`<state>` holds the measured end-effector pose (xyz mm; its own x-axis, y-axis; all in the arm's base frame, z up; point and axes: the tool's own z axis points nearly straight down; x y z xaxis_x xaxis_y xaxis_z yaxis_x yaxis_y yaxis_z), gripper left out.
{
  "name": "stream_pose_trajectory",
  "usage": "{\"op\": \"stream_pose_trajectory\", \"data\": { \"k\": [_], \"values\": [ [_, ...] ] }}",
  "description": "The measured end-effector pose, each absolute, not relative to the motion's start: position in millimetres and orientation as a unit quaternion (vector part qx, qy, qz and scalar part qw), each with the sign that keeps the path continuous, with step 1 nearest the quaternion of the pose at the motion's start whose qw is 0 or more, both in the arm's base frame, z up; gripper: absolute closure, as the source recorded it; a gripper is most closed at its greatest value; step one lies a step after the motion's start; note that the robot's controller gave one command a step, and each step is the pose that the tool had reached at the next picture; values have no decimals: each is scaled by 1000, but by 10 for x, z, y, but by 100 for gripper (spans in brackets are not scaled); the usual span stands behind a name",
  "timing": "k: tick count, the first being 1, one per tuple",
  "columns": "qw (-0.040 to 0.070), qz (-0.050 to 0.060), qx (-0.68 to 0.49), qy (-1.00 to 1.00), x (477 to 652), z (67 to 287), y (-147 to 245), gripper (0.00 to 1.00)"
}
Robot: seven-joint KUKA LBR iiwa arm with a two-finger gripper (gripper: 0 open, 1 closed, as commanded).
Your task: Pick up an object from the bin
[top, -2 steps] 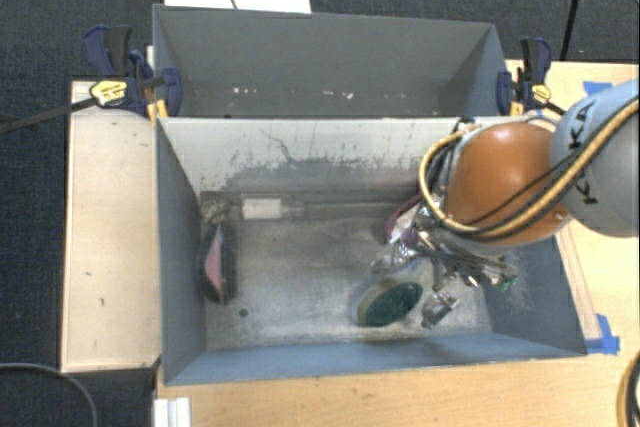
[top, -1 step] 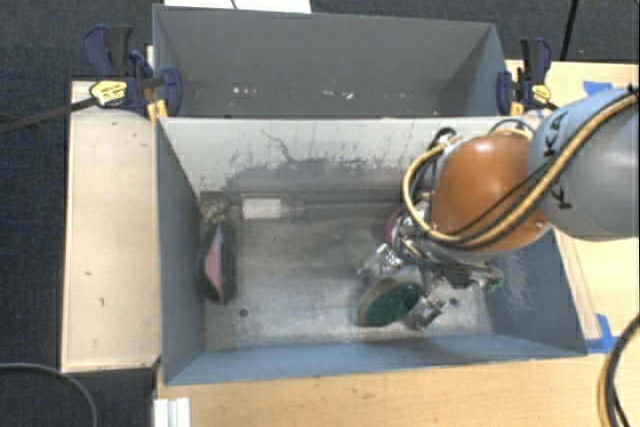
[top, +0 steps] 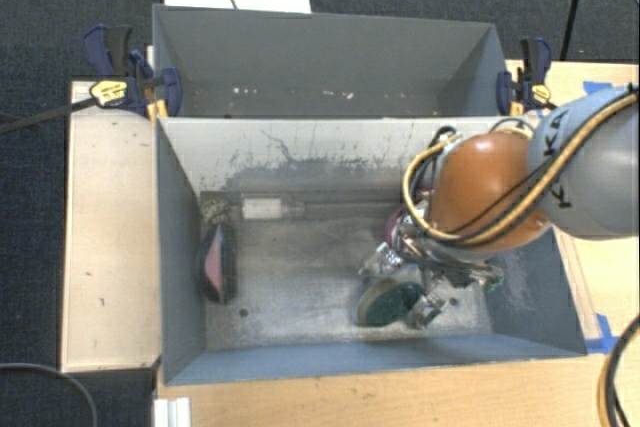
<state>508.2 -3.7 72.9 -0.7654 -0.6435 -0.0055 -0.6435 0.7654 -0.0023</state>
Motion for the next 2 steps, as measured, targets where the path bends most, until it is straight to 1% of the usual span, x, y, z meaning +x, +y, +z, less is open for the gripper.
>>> {"op": "stream_pose_trajectory", "data": {
  "k": [1, 2],
  "values": [
    [7, 0, -342, 940, 5107, 750, -24, 100],
    [5, -1, -339, 941, 5130, 1532, -22, 100]
  ]
}}
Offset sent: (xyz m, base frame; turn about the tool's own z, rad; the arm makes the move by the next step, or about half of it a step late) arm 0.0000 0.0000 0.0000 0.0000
